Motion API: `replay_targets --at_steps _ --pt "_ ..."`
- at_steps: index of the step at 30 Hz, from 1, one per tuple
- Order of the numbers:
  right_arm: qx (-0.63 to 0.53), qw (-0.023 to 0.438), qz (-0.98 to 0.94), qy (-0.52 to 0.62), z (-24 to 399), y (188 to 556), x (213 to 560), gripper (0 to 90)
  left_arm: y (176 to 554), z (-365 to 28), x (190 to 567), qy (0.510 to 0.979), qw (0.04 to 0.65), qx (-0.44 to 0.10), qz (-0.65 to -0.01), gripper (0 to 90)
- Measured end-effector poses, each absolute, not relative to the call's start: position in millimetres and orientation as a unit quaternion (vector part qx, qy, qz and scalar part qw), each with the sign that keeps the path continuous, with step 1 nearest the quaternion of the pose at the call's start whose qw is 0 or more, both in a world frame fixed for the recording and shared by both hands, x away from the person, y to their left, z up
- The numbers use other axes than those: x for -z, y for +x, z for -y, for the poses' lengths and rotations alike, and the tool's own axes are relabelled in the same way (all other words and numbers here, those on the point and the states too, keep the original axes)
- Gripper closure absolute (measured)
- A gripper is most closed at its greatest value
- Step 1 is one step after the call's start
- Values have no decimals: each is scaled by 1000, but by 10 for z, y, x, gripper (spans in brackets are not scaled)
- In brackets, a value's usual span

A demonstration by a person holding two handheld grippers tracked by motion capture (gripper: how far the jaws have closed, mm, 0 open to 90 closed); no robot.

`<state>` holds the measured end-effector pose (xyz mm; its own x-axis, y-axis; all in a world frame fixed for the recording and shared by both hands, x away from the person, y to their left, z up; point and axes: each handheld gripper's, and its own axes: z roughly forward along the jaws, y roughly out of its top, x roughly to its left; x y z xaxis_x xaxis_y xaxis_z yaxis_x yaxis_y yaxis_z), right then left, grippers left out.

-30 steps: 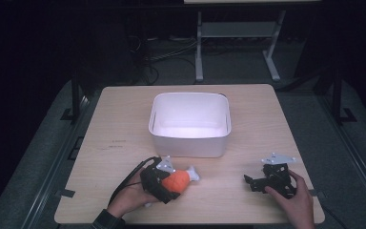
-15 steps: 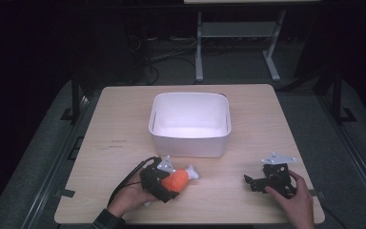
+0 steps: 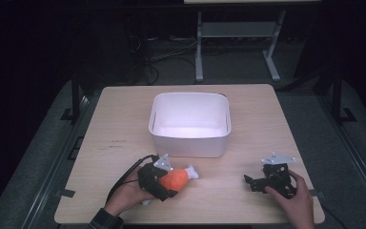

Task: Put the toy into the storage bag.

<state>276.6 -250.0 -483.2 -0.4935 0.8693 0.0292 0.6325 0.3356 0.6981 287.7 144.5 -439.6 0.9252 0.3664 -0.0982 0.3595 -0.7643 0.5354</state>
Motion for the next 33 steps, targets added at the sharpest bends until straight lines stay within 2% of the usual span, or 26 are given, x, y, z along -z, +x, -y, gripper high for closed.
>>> replay_targets --at_steps 15,33 --pt "-333 178 -798 471 2500 2766 4832 0 2870 -1461 4248 941 296 5 -162 212" --pt "-333 178 -798 471 2500 2766 4832 0 2947 -1497 3869 938 323 13 -124 212"
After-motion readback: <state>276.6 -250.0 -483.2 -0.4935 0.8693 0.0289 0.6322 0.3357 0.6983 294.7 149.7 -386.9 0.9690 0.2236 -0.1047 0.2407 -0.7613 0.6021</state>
